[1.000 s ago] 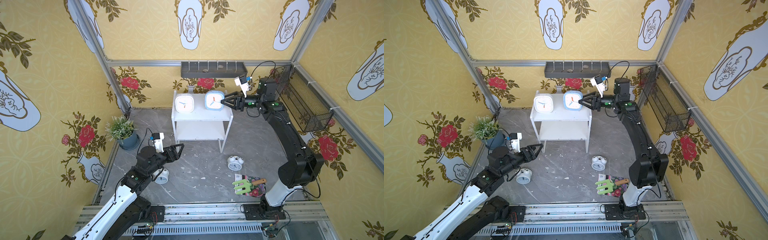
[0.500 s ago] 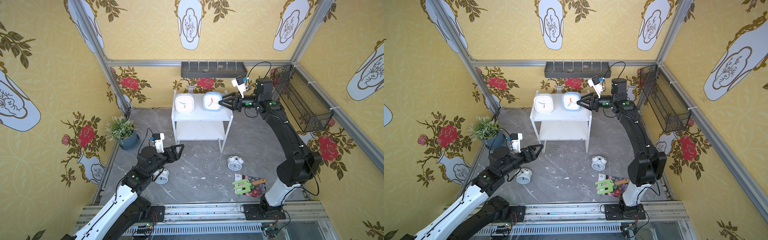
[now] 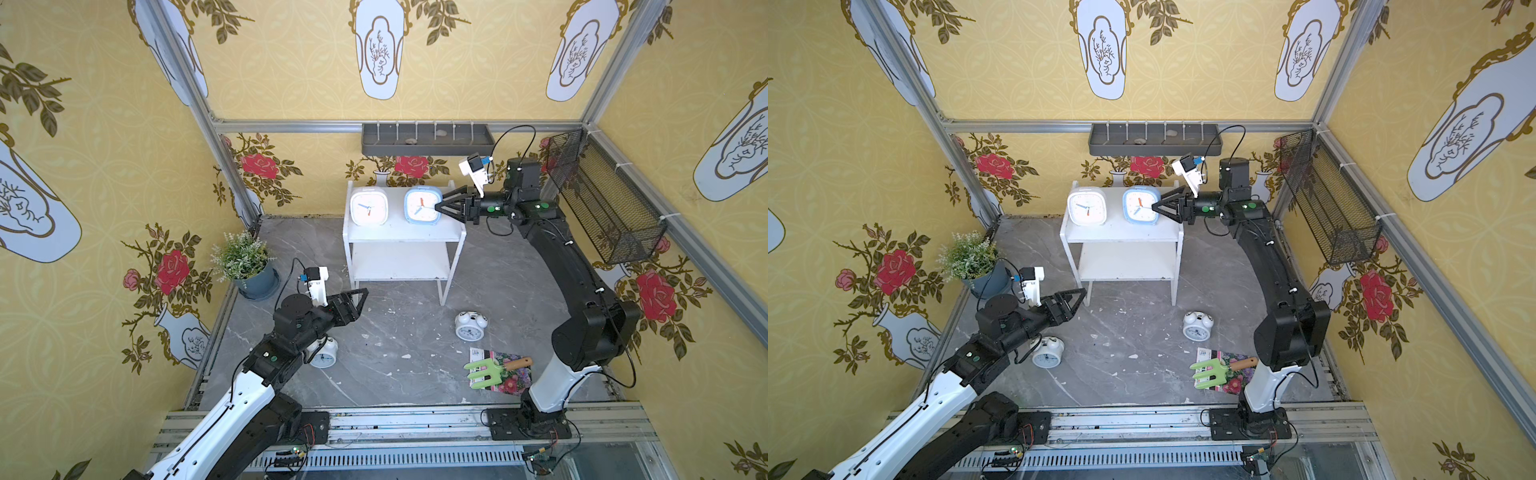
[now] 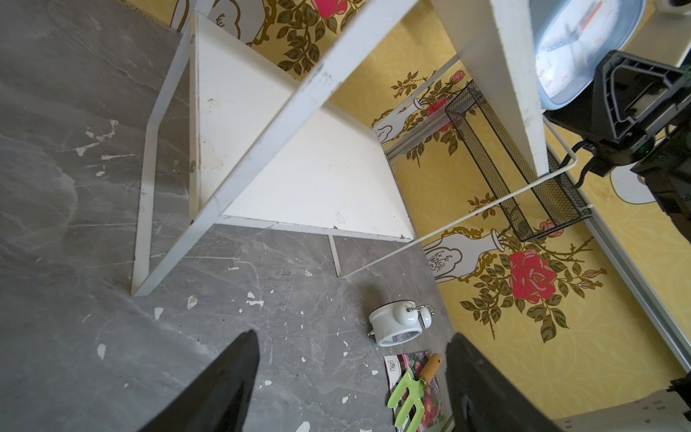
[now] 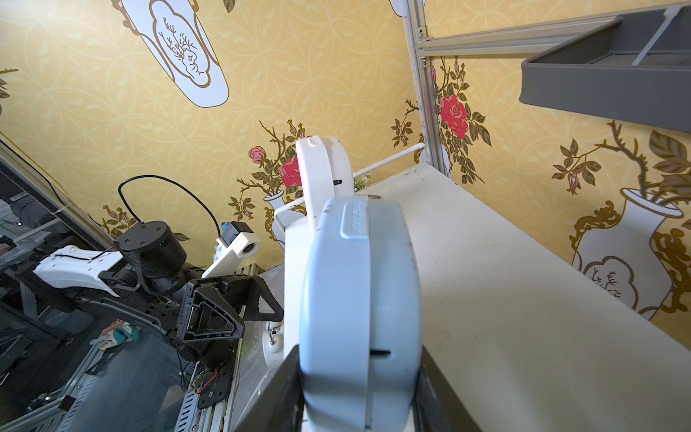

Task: Place the alarm clocks on the shelf by style
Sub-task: Place the alarm on the shelf.

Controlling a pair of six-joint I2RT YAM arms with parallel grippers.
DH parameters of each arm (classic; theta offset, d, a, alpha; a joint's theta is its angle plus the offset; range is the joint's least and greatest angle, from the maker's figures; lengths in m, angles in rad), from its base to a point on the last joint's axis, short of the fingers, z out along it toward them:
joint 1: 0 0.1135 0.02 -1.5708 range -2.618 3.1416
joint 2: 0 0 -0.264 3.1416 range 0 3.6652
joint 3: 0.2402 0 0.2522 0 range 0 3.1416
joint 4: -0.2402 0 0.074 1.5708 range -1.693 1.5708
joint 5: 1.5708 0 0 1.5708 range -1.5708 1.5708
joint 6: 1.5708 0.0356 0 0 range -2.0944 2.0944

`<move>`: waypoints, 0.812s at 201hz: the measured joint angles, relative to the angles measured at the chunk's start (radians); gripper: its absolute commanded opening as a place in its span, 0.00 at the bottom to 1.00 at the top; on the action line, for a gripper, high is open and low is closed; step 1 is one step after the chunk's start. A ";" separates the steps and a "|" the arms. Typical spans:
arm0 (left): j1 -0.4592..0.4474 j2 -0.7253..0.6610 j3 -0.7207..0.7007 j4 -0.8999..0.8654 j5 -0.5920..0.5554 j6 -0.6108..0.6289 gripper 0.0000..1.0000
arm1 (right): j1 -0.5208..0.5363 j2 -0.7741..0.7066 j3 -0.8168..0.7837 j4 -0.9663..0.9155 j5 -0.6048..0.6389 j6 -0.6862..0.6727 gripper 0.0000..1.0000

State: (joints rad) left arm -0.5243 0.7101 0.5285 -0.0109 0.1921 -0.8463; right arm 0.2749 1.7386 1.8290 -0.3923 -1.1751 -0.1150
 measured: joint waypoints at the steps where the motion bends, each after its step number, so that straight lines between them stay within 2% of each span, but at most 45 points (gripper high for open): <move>1: 0.000 0.000 0.000 0.000 0.000 0.000 0.82 | 0.000 0.000 0.000 0.000 0.000 -0.001 0.48; 27: 0.000 0.001 0.000 0.002 0.000 0.000 0.82 | 0.000 0.000 -0.003 0.000 0.012 -0.010 0.54; 59: 0.000 0.007 0.000 0.004 0.000 0.000 0.82 | 0.000 -0.003 -0.003 -0.001 0.029 -0.013 0.67; 99: 0.000 0.010 0.000 0.012 0.006 0.000 0.82 | 0.000 -0.008 -0.003 -0.001 0.047 -0.017 0.72; 163: 0.000 0.001 0.000 0.018 0.018 0.005 0.83 | -0.001 -0.009 -0.003 -0.026 0.077 -0.026 0.73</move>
State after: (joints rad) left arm -0.5243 0.7109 0.5282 0.0071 0.2104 -0.8417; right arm 0.2741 1.7294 1.8263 -0.4179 -1.0981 -0.1413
